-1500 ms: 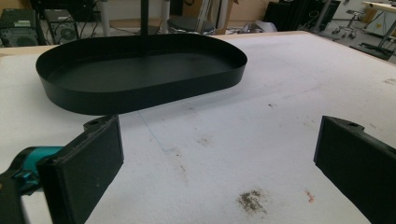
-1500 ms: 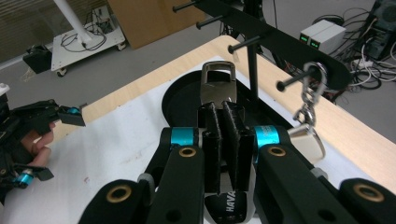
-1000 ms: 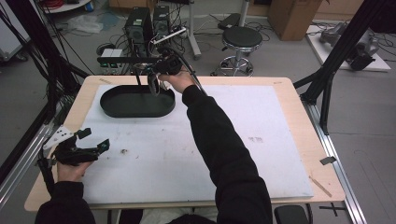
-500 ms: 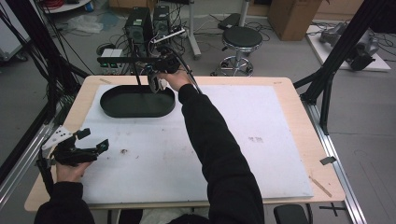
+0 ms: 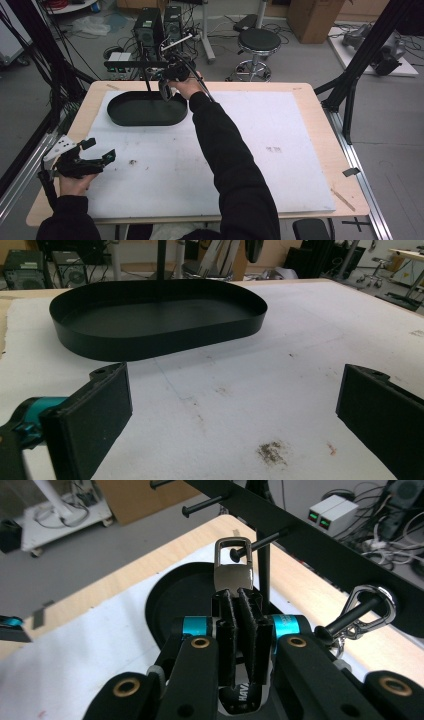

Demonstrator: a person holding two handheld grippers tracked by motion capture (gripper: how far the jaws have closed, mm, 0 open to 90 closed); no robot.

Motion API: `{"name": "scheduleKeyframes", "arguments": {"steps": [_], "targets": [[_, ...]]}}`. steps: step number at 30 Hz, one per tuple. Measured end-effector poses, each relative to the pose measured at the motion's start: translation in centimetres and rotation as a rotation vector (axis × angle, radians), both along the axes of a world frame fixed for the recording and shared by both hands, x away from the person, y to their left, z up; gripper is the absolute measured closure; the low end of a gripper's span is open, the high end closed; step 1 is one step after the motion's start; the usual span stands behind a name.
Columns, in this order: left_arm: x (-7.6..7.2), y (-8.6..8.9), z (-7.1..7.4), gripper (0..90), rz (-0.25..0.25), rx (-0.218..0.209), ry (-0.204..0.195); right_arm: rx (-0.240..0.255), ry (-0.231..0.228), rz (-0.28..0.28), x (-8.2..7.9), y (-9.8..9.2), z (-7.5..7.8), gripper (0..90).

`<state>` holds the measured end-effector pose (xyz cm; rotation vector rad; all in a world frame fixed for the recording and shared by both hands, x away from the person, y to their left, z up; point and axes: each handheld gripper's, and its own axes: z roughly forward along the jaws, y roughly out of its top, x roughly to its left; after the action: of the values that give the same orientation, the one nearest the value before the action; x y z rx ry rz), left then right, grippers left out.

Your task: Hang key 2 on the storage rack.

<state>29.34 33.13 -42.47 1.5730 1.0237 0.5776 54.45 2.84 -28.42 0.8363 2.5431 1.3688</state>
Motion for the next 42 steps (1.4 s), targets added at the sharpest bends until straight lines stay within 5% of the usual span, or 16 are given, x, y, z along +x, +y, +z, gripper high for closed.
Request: {"name": "scheduleKeyframes", "arguments": {"steps": [4,17,30,35,42], "targets": [[0.0,0.0,0.0,1.9,-0.001,-0.001,0.001,-0.058,-0.047,0.000,-0.3,0.6,-0.3,86.1],[0.0,0.1,0.0,1.9,0.002,-0.004,-0.001,-0.096,-0.098,-0.028,-0.1,1.6,-1.3,85.8],[0.0,0.1,0.0,1.9,0.006,-0.006,-0.004,-0.087,-0.097,-0.050,0.3,2.4,-2.3,85.3],[0.0,0.2,0.0,1.9,0.010,-0.008,-0.005,-0.027,-0.071,-0.056,1.0,2.2,-2.8,85.3],[-0.1,0.3,0.0,1.9,0.013,-0.006,-0.004,-0.012,-0.074,-0.083,1.0,2.5,-3.1,84.1]]}}
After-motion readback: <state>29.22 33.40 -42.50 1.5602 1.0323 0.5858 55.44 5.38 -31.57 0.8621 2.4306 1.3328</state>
